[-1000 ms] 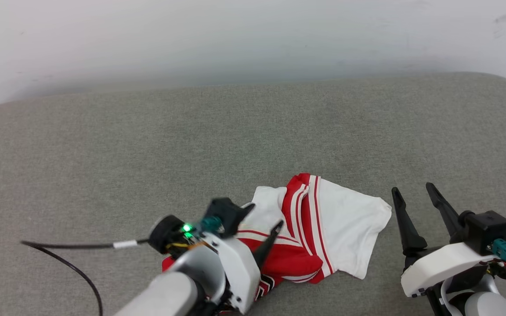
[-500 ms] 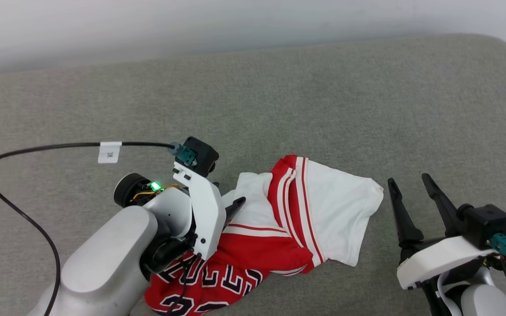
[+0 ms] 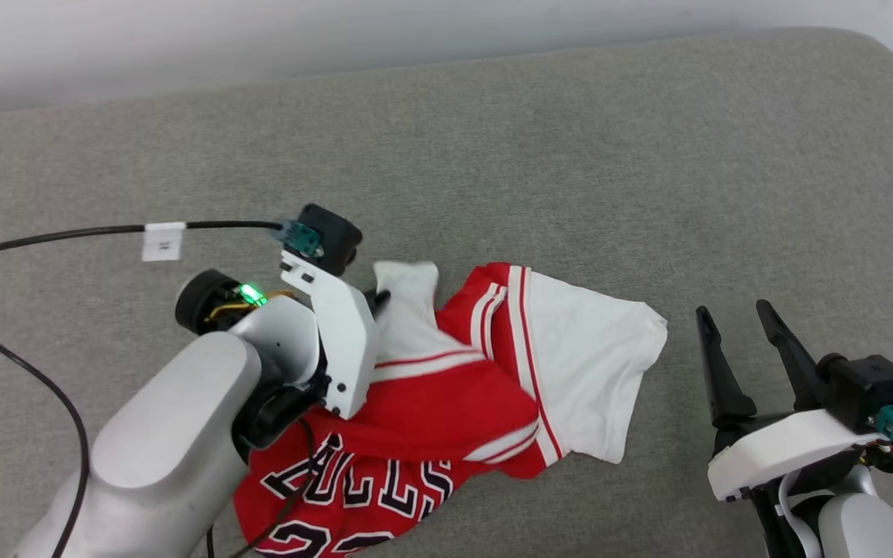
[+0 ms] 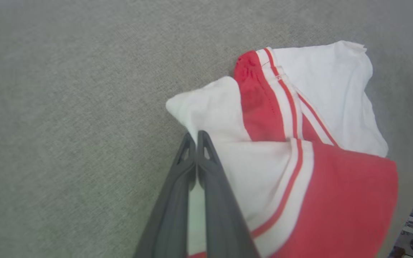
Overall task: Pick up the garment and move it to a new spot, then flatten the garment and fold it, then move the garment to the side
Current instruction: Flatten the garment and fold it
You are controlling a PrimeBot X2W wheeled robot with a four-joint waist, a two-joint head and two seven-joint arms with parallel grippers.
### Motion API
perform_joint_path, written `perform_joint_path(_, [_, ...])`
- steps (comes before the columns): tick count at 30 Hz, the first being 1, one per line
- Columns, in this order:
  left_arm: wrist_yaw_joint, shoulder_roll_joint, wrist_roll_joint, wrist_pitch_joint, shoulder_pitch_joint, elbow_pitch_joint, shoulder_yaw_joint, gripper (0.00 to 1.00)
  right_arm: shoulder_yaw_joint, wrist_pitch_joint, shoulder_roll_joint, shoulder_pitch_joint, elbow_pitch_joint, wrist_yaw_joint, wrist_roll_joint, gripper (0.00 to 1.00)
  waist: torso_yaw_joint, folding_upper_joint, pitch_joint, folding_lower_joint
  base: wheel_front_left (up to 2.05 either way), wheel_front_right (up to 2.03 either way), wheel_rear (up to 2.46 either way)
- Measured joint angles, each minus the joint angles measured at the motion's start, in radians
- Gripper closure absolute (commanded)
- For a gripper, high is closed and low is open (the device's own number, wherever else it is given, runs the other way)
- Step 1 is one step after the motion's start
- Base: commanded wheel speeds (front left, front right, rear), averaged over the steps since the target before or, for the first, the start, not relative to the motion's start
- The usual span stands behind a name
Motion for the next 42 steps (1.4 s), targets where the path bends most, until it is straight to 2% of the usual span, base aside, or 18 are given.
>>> perform_joint_path(2, [0.022, 0.009, 0.016, -0.040, 0.000, -0.018, 0.018, 1.00, -0.003, 0.001, 0.000, 0.000, 0.000, 0.000, -0.006, 0.00, 0.013, 0.0000, -0.007, 0.0000, 0.00, 0.00, 0.00])
perform_joint_path(3, [0.054, 0.027, 0.029, -0.081, 0.000, -0.038, 0.044, 1.00, -0.006, 0.007, 0.000, 0.000, -0.002, 0.000, -0.007, 0.00, 0.029, 0.0000, -0.015, 0.0000, 0.00, 0.00, 0.00])
perform_joint_path(6, [0.111, 0.067, 0.039, -0.126, 0.025, -0.067, 0.091, 1.00, -0.014, 0.013, 0.000, 0.002, -0.008, 0.000, -0.015, 0.00, 0.056, 0.0000, -0.028, 0.0000, 0.00, 0.00, 0.00])
perform_joint_path(14, [0.276, 0.161, -0.038, -0.221, 0.301, -0.137, 0.234, 1.00, -0.025, 0.037, 0.000, 0.018, -0.028, 0.000, -0.024, 0.00, 0.117, 0.0000, -0.067, -0.0001, 0.00, 0.00, 0.00])
perform_joint_path(19, [0.328, 0.144, -0.112, -0.258, 0.477, -0.105, 0.276, 1.00, -0.024, 0.047, 0.000, 0.022, -0.035, 0.000, -0.025, 0.00, 0.133, 0.0000, -0.081, -0.0001, 0.00, 0.00, 0.00])
perform_joint_path(23, [0.328, 0.108, -0.138, -0.291, 0.521, -0.064, 0.280, 0.99, -0.026, 0.055, 0.000, 0.028, -0.036, 0.000, -0.025, 0.00, 0.138, 0.0000, -0.089, -0.0001, 0.00, 0.00, 0.00])
perform_joint_path(25, [0.316, 0.095, -0.141, -0.309, 0.521, -0.051, 0.278, 0.51, -0.027, 0.060, 0.000, 0.034, -0.037, 0.000, -0.025, 0.00, 0.138, 0.0000, -0.096, 0.0000, 0.00, 0.00, 0.00])
perform_joint_path(26, [0.308, 0.091, -0.139, -0.320, 0.521, -0.043, 0.276, 0.00, -0.028, 0.063, 0.000, 0.034, -0.037, 0.000, -0.027, 0.00, 0.138, 0.0000, -0.101, 0.0000, 0.00, 0.00, 0.00])
perform_joint_path(30, [0.309, 0.075, -0.114, -0.407, 0.513, -0.039, 0.289, 0.00, -0.033, 0.070, 0.000, 0.047, -0.040, 0.000, -0.033, 0.00, 0.135, 0.0000, -0.127, -0.0001, 0.00, 0.00, 0.00])
perform_joint_path(31, [0.309, 0.072, -0.083, -0.484, 0.500, -0.042, 0.304, 0.00, -0.034, 0.073, 0.000, 0.056, -0.042, 0.000, -0.034, 0.00, 0.133, 0.0000, -0.142, 0.0000, 0.00, 0.00, 0.00])
perform_joint_path(37, [0.299, 0.059, -0.008, -0.681, 0.485, -0.047, 0.316, 0.00, -0.040, 0.089, 0.000, 0.076, -0.045, 0.000, -0.039, 0.00, 0.127, 0.0000, -0.186, -0.0001, 0.00, 0.00, 0.00])
perform_joint_path(42, [0.309, 0.038, 0.053, -0.754, 0.477, -0.081, 0.300, 0.00, -0.049, 0.100, 0.000, 0.085, -0.047, 0.000, -0.037, 0.00, 0.127, 0.0000, -0.213, -0.0001, 0.00, 0.00, 0.00])
